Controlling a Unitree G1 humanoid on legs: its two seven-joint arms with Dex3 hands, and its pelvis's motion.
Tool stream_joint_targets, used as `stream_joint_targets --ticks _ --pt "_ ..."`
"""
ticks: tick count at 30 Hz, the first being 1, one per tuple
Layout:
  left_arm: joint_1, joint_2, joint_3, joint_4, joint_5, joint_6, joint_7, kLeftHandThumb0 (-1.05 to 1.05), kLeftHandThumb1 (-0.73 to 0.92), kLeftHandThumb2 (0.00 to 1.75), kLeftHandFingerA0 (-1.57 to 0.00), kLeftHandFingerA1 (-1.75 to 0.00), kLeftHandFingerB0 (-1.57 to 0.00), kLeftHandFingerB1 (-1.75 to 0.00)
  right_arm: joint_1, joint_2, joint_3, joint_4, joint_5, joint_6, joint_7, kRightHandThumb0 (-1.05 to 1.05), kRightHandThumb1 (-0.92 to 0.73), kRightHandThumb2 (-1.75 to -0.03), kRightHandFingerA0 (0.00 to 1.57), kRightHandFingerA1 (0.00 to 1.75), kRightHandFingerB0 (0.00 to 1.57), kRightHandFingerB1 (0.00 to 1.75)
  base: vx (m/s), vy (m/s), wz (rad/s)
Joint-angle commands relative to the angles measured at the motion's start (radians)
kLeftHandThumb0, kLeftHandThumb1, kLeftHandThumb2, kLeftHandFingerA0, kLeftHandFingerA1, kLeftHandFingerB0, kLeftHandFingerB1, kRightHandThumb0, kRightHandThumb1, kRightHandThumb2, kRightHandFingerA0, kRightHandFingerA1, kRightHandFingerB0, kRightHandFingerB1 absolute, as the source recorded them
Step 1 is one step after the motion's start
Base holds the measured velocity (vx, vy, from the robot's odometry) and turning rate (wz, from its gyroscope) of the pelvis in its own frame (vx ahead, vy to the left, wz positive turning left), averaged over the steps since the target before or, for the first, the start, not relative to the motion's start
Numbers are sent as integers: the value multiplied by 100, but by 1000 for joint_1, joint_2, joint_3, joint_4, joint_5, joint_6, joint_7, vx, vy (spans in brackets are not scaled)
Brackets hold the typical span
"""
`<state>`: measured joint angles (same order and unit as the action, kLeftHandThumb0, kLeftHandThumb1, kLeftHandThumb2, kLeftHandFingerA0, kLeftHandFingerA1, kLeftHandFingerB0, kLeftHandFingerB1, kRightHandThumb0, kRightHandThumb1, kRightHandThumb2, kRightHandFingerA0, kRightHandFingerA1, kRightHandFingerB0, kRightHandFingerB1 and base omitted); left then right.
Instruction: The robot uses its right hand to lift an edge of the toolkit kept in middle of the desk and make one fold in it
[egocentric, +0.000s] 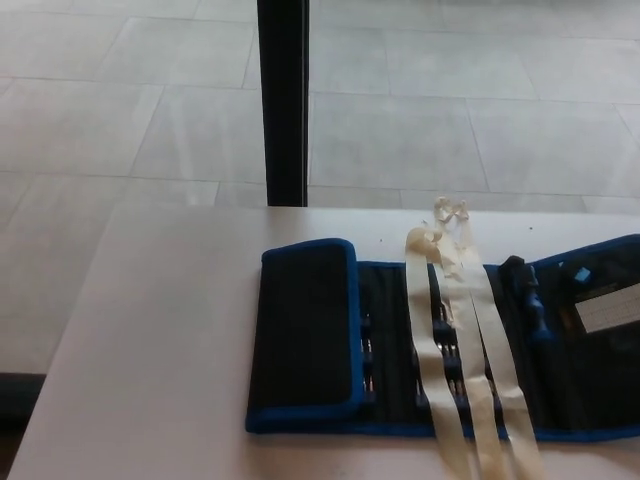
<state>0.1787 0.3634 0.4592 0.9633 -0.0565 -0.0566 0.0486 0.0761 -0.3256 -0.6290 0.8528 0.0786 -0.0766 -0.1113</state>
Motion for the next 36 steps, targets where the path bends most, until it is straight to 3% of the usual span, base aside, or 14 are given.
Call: stream_joint_targets --ticks 1,2,4,7,10,11,13,21,23,24,27,29,30,36 --pt "-6 27 62 27 -66 -9 46 -60 40 83 -68 -107 -46 -64 -65 -19 -223 -92 246 49 -113 -52 -47 -55 116 112 52 69 0 0 0" --pt "0 23 70 15 -74 -11 41 -54 50 58 -60 -129 -52 -63 -97 -23 -278 -115 297 82 -140 -50 -36 -77 120 114 48 71 0 0 0" --pt "1 21 78 20 -77 -14 40 -51 52 56 -52 -118 -52 -62 -143 -48 -340 -105 341 76 -153 -48 -49 -55 90 119 47 74 0 0 0" --pt "5 19 94 11 -91 0 29 -60 41 85 -67 -111 -46 -66 -277 -125 -448 -87 423 82 -196 -47 -51 -57 92 132 39 76 0 0 0" --pt "12 14 94 3 -85 -8 41 -52 52 58 -55 -123 -52 -64 -350 -147 -454 -134 403 92 -220 -53 -49 -55 99 124 57 83 0 0 0" --pt "5 16 95 17 -86 -11 42 -51 52 58 -54 -125 -51 -63 -391 -154 -461 -138 407 87 -229 -49 -49 -56 80 122 49 80 0 0 0" --pt "16 10 99 1 -86 -8 43 -51 53 55 -53 -115 -51 -59 -500 -153 -446 -174 414 127 -245 -56 -40 -52 76 91 55 70 0 0 0" --pt "20 -3 101 -6 -85 -8 65 -55 53 56 -56 -100 -51 -58 -574 67 -292 -518 454 269 -183 -57 -44 -54 62 77 70 56 0 0 2" --pt "15 -6 109 -1 -98 -10 51 -54 53 56 -52 -100 -49 -56 -589 125 -239 -555 413 283 -224 -51 -45 -54 62 63 63 47 0 0 0" --pt "6 -4 116 10 -107 -10 41 -59 41 85 -68 -106 -47 -65 -574 174 -175 -602 384 306 -215 -45 -45 -75 52 61 41 50 0 0 0" --pt "0 -5 118 13 -108 -14 33 -55 52 57 -52 -123 -44 -56 -565 227 -135 -626 374 310 -233 -33 -57 -56 56 51 45 39 0 0 0" --pt "4 -10 120 2 -108 -17 39 -58 40 87 -68 -103 -47 -67 -543 273 -94 -651 367 324 -240 -33 -57 -56 55 53 47 39 0 0 0" --pt "7 -9 117 3 -105 -20 39 -56 53 56 -56 -115 -49 -60 -522 286 -74 -662 364 335 -228 -33 -57 -57 52 53 45 38 0 0 0" --pt "11 -10 119 -4 -114 -18 47 -53 53 56 -50 -100 -50 -64 -434 258 -2 -590 328 417 -194 -33 -56 -56 50 50 49 40 0 0 3"
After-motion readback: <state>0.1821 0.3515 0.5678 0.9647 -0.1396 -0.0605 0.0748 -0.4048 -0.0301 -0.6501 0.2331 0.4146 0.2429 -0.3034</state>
